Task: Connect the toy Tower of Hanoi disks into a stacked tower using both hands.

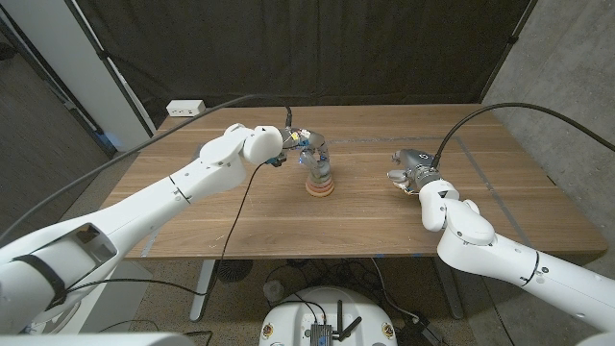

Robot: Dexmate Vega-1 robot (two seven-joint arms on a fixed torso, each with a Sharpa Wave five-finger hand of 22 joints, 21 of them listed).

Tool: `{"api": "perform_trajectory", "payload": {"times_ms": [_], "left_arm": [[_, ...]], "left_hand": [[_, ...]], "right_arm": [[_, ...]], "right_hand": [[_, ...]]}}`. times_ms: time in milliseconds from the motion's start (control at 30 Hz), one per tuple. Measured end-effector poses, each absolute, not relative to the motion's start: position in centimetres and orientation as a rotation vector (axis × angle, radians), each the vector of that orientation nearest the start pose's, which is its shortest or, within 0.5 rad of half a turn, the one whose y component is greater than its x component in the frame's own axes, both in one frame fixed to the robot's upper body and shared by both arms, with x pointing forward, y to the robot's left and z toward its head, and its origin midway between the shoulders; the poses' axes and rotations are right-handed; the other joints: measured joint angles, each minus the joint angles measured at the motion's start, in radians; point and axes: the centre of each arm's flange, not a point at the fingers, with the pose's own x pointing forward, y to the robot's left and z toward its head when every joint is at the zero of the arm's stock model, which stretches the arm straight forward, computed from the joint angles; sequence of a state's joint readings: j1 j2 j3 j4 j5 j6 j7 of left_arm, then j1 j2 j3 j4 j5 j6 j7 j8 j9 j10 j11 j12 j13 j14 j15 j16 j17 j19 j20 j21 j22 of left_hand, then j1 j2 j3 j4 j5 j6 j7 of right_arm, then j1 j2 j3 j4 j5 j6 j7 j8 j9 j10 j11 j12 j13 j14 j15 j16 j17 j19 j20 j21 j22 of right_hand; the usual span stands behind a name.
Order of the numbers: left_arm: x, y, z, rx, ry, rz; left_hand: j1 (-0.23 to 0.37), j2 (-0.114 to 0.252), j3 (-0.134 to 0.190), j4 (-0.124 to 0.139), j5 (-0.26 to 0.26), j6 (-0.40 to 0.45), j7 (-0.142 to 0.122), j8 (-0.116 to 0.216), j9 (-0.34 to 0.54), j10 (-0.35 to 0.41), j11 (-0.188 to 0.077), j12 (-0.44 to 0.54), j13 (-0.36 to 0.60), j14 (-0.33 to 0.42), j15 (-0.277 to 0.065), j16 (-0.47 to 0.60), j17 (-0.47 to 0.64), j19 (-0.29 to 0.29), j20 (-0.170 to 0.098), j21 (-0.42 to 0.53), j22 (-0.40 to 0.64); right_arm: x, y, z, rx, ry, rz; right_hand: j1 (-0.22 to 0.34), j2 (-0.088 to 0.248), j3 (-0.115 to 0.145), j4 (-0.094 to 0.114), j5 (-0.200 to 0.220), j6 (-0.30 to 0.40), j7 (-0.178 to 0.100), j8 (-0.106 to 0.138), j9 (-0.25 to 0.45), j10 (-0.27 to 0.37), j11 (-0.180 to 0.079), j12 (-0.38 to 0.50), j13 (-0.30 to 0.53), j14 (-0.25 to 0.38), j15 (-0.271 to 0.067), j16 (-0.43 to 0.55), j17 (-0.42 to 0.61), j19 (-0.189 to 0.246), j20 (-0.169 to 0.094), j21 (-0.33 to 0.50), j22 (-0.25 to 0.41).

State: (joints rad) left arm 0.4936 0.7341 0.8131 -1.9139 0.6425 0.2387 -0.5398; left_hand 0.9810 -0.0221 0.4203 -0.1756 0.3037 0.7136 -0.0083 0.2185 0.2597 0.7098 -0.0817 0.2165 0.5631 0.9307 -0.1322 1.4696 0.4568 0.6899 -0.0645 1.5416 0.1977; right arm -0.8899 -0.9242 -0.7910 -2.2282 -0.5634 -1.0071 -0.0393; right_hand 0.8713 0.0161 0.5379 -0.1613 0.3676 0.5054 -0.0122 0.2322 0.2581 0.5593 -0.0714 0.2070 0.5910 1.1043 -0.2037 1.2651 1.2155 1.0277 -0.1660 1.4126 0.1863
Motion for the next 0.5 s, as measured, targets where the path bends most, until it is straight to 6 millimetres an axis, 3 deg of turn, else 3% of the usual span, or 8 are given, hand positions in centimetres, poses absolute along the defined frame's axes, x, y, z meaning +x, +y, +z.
{"api": "perform_trajectory", "payload": {"times_ms": [500], "left_arm": [[57.01,10.48,6.60,1.732,-0.545,-0.368]], "left_hand": [[0.001,-0.001,-0.001,-0.001,0.004,0.002,-0.002,0.000,-0.003,-0.001,-0.001,-0.005,0.007,0.000,0.000,0.000,0.000,0.000,0.000,0.000,0.000]], "right_arm": [[52.33,-21.99,-4.12,-1.393,-0.256,-0.247]], "right_hand": [[-0.011,-0.003,0.000,0.000,0.000,0.000,0.000,0.000,0.000,0.000,0.000,0.000,0.000,0.000,0.000,0.000,0.000,0.000,0.000,0.000,0.000]]}}
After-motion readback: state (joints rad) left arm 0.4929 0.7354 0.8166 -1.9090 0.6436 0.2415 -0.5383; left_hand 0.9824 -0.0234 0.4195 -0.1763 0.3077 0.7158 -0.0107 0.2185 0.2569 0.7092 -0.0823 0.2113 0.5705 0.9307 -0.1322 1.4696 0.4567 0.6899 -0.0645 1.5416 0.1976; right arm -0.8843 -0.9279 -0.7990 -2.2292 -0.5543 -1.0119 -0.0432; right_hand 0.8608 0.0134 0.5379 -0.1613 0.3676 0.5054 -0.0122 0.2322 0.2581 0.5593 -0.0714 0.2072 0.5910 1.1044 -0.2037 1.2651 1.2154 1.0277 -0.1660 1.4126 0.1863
